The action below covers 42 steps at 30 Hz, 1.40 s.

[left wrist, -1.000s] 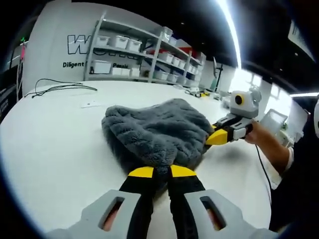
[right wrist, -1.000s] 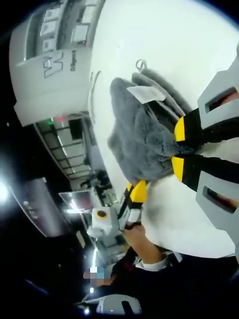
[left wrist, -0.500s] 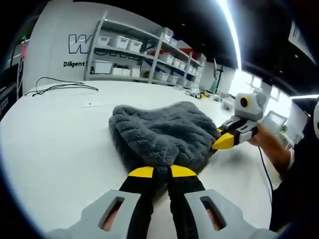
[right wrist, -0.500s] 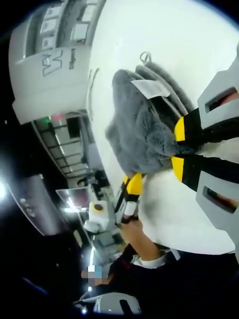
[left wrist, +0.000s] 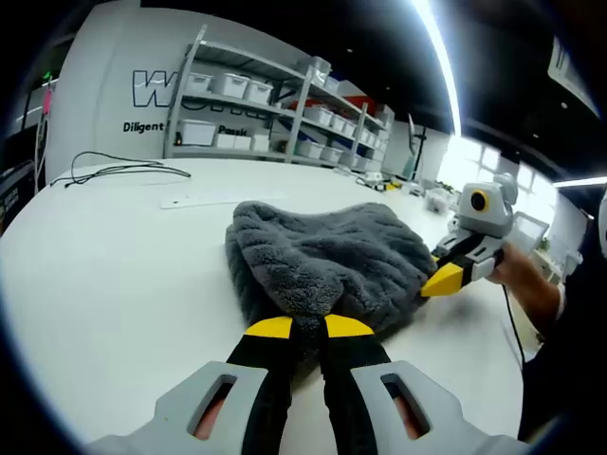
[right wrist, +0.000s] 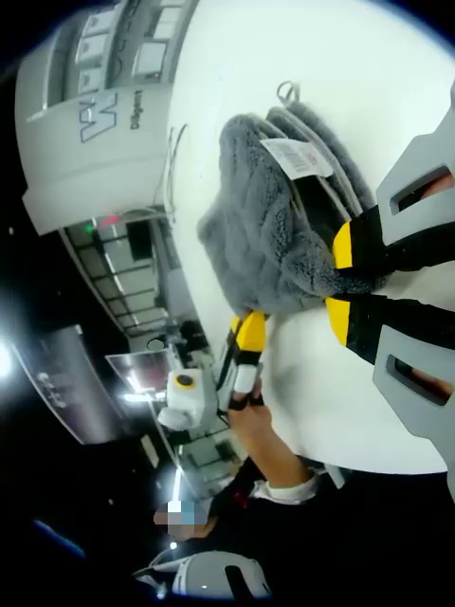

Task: Open the folded towel by lifting each exposed corner and separating the folded layers until the towel lies flat within the target outline without major curled edges

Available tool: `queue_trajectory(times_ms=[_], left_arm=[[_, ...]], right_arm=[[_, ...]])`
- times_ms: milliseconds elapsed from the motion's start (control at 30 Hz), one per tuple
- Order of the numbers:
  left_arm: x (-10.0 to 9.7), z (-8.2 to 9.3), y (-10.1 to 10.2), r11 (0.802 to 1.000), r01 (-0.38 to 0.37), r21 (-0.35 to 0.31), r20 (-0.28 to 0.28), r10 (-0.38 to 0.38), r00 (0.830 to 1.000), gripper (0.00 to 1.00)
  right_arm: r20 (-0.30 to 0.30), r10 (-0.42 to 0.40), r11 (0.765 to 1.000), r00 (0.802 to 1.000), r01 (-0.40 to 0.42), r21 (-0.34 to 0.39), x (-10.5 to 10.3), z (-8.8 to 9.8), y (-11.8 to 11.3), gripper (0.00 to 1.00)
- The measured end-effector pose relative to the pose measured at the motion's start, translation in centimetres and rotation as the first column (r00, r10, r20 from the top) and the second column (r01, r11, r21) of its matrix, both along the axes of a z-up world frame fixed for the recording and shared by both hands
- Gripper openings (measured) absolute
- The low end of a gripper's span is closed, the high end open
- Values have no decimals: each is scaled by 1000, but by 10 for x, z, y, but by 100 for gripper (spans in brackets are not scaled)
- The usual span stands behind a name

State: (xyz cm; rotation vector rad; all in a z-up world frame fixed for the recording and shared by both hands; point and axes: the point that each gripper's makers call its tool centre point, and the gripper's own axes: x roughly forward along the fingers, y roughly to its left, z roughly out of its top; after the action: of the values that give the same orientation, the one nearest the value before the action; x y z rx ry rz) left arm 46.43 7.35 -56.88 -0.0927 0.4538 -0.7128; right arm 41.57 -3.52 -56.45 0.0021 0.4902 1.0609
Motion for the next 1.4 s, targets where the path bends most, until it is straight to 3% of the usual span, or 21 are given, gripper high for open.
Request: queue_trajectory(times_ms=[700,933,1400], left_arm=[[13,2,14,1000,-21,22,44,20,999,9],[16,3,13,999,-15,35,51,13,999,9],[25,5,9,998,-19,54,67,16,998,9]], right_arm=[[4,37,999,999,-37,25,-29,5,31,3],[48,59,998,997,-59,7,-33,11,37,3],[80,98,995,992,-99,8,-39,12,61,3]])
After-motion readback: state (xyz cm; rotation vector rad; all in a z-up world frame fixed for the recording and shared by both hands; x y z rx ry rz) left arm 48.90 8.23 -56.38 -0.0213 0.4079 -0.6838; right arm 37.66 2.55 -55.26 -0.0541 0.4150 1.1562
